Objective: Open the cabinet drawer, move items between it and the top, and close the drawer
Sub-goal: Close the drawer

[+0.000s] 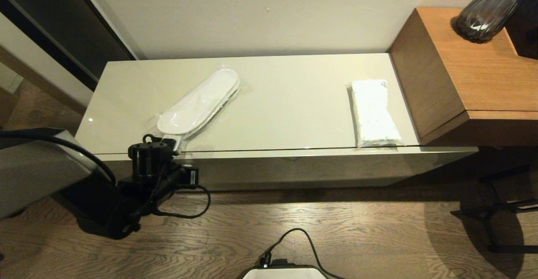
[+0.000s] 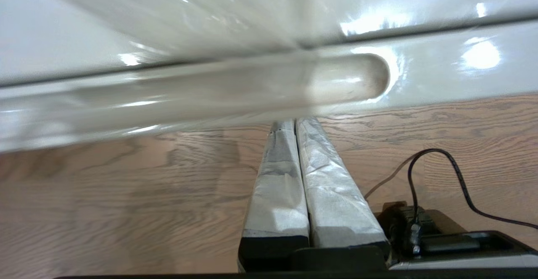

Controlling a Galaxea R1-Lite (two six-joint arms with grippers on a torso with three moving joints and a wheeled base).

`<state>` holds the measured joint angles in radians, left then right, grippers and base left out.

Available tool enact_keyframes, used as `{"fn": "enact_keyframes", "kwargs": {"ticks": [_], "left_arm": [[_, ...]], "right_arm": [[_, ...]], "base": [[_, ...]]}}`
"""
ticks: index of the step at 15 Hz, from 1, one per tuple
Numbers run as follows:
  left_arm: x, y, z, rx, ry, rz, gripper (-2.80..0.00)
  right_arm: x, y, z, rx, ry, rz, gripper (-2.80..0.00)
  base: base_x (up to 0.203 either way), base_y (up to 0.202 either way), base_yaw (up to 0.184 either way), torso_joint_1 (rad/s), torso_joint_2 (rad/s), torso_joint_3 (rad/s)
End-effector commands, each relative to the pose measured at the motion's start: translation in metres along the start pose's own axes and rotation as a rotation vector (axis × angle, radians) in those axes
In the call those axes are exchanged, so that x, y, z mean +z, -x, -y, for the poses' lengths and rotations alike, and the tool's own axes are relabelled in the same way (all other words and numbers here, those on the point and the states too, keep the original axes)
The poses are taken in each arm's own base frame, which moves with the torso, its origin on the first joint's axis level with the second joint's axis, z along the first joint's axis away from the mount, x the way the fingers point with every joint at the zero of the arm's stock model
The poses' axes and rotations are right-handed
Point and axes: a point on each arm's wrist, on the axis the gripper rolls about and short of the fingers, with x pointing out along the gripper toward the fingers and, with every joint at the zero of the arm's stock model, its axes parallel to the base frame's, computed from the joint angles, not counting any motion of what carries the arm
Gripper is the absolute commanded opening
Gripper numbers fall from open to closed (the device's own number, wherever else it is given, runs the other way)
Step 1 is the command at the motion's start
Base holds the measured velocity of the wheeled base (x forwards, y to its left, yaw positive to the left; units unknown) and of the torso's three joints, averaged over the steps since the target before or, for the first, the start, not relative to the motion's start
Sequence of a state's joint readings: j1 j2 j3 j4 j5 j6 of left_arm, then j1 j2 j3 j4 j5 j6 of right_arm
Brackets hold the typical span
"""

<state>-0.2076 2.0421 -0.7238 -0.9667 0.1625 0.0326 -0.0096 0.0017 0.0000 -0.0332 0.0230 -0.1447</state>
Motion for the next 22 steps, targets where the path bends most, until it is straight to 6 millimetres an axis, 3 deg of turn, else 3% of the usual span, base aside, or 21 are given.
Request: {"fn": "enact_keyframes", "kwargs": {"ticks": [1,4,9,13,16,19,22], "left_arm": [[0.023,0.039,-0.007,-0.005,-0.003,-0.020,-2.80],[0.028,0.090,-0.014,-0.024,-0.018,-0.115,-2.80],[0.020,0.167,-0.016,-0.074,-0.037,-0.192,-2.80],[0.011,0.211,-0.022,-0.085,0.030,-0.197,-2.80],[0.012,0.238,-0.030,-0.054,0.123,-0.101,-2.80],[0.017,0.279,-0.043,0.027,0.182,0.083,-2.80],[0.001,0.319,-0.055,0.115,0.220,0.174,-2.80]], "right_arm": [[0.000,0.000,0.000,0.000,0.001,-0.002,-2.80],[0.000,0.000,0.000,0.002,0.001,-0.002,-2.80],[0.000,0.000,0.000,0.002,0.001,-0.001,-2.80],[0.000,0.000,0.000,0.002,0.001,-0.002,-2.80],[0.000,0.000,0.000,0.004,-0.019,0.001,-2.80],[-0.006,0.000,-0.001,0.005,-0.101,-0.059,-2.80],[-0.006,0.000,-0.001,0.004,-0.103,-0.056,-2.80]], "base": [[0.000,0.000,0.000,0.000,0.00,0.000],[0.000,0.000,0.000,0.000,0.00,0.000],[0.000,0.000,0.000,0.000,0.00,0.000],[0.000,0.000,0.000,0.000,0.00,0.000],[0.000,0.000,0.000,0.000,0.00,0.000],[0.000,0.000,0.000,0.000,0.00,0.000],[0.000,0.000,0.000,0.000,0.00,0.000]]}}
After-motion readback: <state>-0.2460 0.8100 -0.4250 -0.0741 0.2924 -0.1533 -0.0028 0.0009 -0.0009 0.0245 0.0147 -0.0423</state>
